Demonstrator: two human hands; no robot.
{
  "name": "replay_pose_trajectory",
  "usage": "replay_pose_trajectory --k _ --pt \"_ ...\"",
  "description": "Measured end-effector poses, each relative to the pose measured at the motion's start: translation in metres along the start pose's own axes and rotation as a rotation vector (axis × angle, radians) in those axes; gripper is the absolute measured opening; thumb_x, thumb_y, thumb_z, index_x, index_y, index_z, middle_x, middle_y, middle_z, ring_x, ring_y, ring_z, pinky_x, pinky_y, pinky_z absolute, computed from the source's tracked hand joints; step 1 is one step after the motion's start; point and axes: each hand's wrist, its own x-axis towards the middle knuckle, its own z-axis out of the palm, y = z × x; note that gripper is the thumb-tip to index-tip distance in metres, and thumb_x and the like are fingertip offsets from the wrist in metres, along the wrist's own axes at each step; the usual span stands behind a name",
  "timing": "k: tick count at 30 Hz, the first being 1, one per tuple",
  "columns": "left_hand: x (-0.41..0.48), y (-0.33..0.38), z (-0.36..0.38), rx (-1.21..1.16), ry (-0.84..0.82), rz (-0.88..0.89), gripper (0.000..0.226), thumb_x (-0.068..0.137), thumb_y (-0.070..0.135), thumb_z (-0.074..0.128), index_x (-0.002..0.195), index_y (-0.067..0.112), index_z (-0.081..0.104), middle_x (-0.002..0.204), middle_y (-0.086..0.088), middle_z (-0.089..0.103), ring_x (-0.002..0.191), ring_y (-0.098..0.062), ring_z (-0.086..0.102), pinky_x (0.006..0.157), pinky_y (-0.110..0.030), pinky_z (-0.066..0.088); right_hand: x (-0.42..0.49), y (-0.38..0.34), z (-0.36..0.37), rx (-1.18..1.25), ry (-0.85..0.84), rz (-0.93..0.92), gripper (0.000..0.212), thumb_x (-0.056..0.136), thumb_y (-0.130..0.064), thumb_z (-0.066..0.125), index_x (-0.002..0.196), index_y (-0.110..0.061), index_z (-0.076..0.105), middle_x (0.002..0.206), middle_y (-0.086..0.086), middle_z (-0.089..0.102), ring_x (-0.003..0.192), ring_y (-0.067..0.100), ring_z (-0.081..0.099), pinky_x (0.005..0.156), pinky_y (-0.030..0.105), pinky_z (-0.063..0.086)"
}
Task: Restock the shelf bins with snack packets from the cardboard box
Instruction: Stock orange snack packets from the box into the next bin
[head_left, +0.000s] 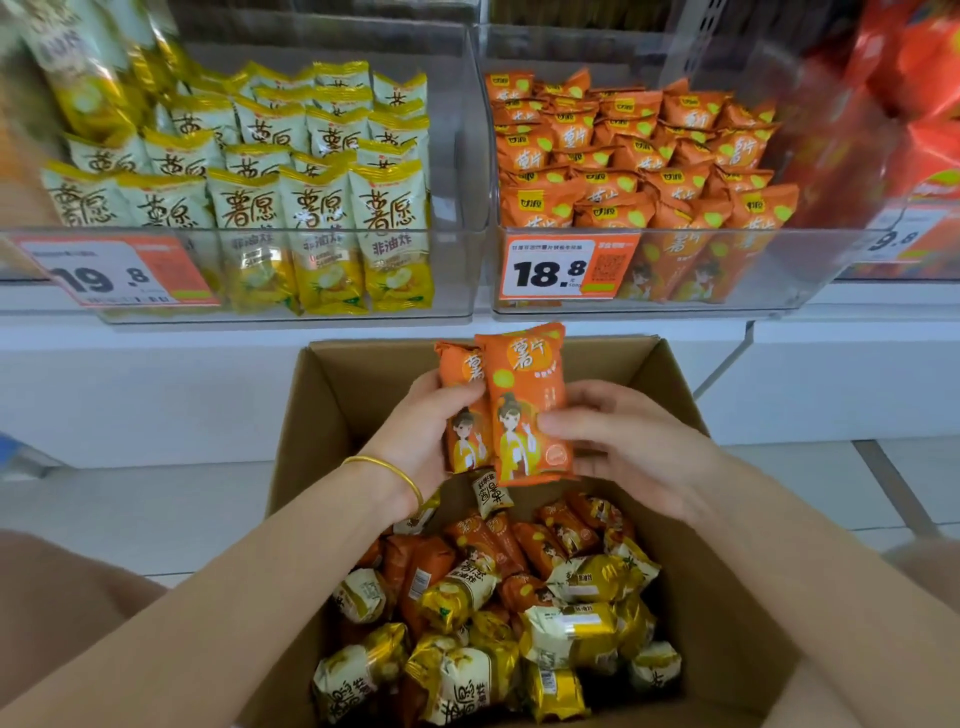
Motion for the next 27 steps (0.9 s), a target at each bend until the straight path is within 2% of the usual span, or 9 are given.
replay_pose_trajectory --k 3,8,11,13,17,19,22,25,27 --pt "-0.001 0.0 0.0 0.101 0.001 0.07 0.048 0.086 0.013 0.064 0.131 0.008 0.047 0.118 -0.017 0.064 0.103 -0.031 0.066 0.088 -0.047 0.053 -0.001 -0.002 0.003 -0.13 -0.039 -0.064 0.064 0.078 -0.006 0.075 0.13 -0.023 0.044 0.121 0.002 0.063 0.105 0.02 0.066 0.083 0.042 0.058" --pt "-0.01 0.001 0.001 0.167 -0.03 0.134 0.051 0.085 0.015 0.063 0.133 0.017 0.047 0.123 -0.01 0.062 0.106 -0.024 0.064 0.091 -0.042 0.052 -0.002 -0.013 -0.005 -0.14 -0.14 -0.101 0.071 0.071 -0.027 0.078 0.133 -0.027 0.044 0.126 0.001 0.061 0.109 0.023 0.065 0.083 0.052 0.056" --pt "-0.019 0.007 0.005 0.23 -0.091 0.166 0.053 0.08 0.016 0.066 0.131 0.017 0.05 0.122 -0.011 0.062 0.105 -0.024 0.065 0.089 -0.041 0.054 -0.007 -0.022 -0.013 -0.214 -0.194 -0.19 0.075 0.063 -0.025 0.082 0.13 -0.026 0.047 0.125 0.001 0.063 0.109 0.018 0.065 0.081 0.039 0.058" --pt "-0.026 0.011 0.014 0.207 -0.111 0.192 0.048 0.083 0.009 0.066 0.128 0.016 0.051 0.119 -0.014 0.062 0.099 -0.023 0.067 0.085 -0.04 0.056 -0.013 -0.031 -0.02 -0.273 -0.226 -0.257 0.077 0.056 -0.028 0.083 0.126 -0.026 0.051 0.122 0.0 0.066 0.112 0.017 0.063 0.088 0.034 0.055" --pt "-0.037 0.038 0.057 0.15 -0.146 0.229 0.043 0.075 0.015 0.062 0.118 0.013 0.054 0.11 -0.017 0.061 0.09 -0.026 0.066 0.076 -0.04 0.057 -0.03 -0.056 -0.045 -0.184 -0.291 -0.355 0.092 0.058 -0.036 0.089 0.135 -0.014 0.044 0.131 0.018 0.057 0.122 0.035 0.055 0.099 0.055 0.045" --pt "-0.031 0.056 0.09 0.214 -0.158 0.268 0.033 0.084 0.009 0.059 0.117 0.013 0.053 0.109 -0.02 0.06 0.09 -0.028 0.064 0.08 -0.043 0.055 -0.043 -0.074 -0.067 -0.155 -0.25 -0.419 0.091 0.051 -0.035 0.091 0.128 -0.015 0.048 0.125 0.014 0.063 0.114 0.03 0.061 0.092 0.049 0.051" --pt "-0.011 0.078 0.149 0.334 -0.19 0.349 0.028 0.088 0.005 0.058 0.112 0.018 0.056 0.105 -0.019 0.064 0.091 -0.031 0.063 0.089 -0.048 0.051 -0.066 -0.103 -0.106 -0.165 -0.104 -0.535 0.071 0.048 -0.02 0.089 0.11 -0.022 0.055 0.1 -0.006 0.072 0.093 0.013 0.068 0.075 0.03 0.055" --pt "0.019 0.097 0.2 0.493 -0.257 0.525 0.025 0.093 0.005 0.051 0.109 0.024 0.058 0.094 0.008 0.066 0.09 -0.008 0.061 0.084 -0.025 0.047 -0.081 -0.139 -0.149 -0.197 0.079 -0.618 0.048 0.059 -0.006 0.075 0.1 -0.022 0.054 0.084 -0.011 0.07 0.081 0.005 0.067 0.065 0.022 0.053" --pt "0.043 0.11 0.222 0.85 -0.166 0.706 0.032 0.094 0.009 0.052 0.125 0.016 0.055 0.115 0.004 0.06 0.111 -0.01 0.053 0.094 -0.018 0.037 -0.081 -0.166 -0.178 -0.291 0.202 -0.645 0.054 0.054 -0.005 0.081 0.098 -0.022 0.054 0.083 -0.009 0.067 0.079 0.004 0.065 0.067 0.023 0.053"
